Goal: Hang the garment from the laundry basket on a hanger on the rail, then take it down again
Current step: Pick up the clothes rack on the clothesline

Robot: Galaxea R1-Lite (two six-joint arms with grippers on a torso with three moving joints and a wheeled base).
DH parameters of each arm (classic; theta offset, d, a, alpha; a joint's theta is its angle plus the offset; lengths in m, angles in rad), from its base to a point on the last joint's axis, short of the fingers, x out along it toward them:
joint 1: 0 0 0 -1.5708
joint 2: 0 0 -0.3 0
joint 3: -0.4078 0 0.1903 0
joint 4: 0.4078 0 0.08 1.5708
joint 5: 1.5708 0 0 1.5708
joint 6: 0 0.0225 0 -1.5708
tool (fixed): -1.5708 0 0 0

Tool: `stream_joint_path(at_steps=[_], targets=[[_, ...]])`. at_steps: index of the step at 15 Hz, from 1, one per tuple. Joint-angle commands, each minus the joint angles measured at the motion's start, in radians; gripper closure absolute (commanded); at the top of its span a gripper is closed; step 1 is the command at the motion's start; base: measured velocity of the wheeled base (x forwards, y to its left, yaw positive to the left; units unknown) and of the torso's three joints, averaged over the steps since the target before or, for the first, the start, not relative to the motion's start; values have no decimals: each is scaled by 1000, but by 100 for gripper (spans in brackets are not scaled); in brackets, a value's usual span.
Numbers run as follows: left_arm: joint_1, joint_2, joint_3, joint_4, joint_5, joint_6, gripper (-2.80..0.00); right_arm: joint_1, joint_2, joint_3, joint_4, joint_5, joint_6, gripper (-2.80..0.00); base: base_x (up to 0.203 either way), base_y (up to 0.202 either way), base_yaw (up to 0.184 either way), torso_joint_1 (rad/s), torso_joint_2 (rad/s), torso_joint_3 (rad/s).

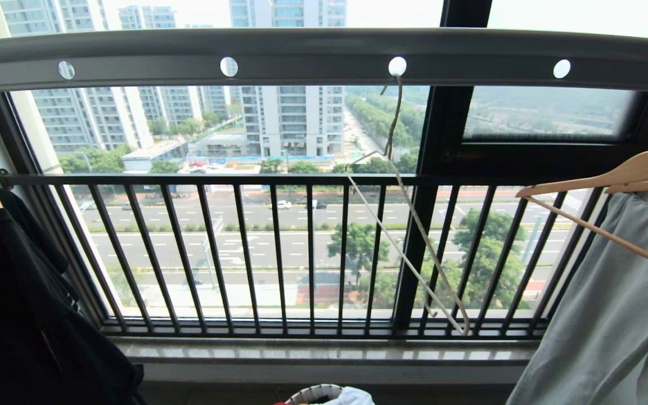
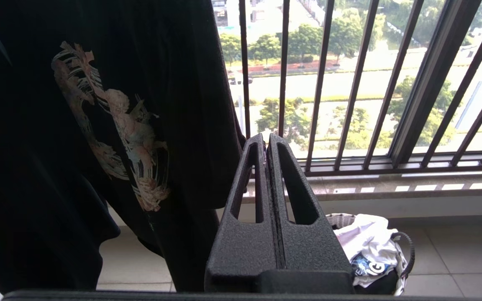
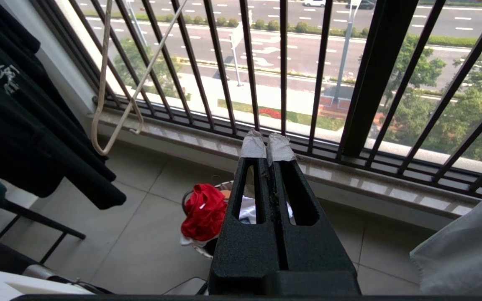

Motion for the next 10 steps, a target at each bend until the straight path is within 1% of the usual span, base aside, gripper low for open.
stream_joint_path(at_steps=[1,4,6,7,8,10], targets=[[0,0,0,0,0,0,0,99,97,-57,7,2,40,0,0,0,0,0,0,0],[0,0,0,0,0,0,0,223,162,-133,41,-14,70,0,0,0,0,0,0,0],[0,1,0,0,0,0,0,299,196,-187,71,-47,98,0,0,0,0,0,0,0],[0,1,0,0,0,0,0,342,212,-206,77,-75,104,-270,0,0,0,0,0,0],[0,1,0,0,0,0,0,391,232,-218,79,-108,108,-280,0,0,0,0,0,0],[0,0,0,0,0,0,0,515,294,-252,79,-221,144,-280,0,0,0,0,0,0]])
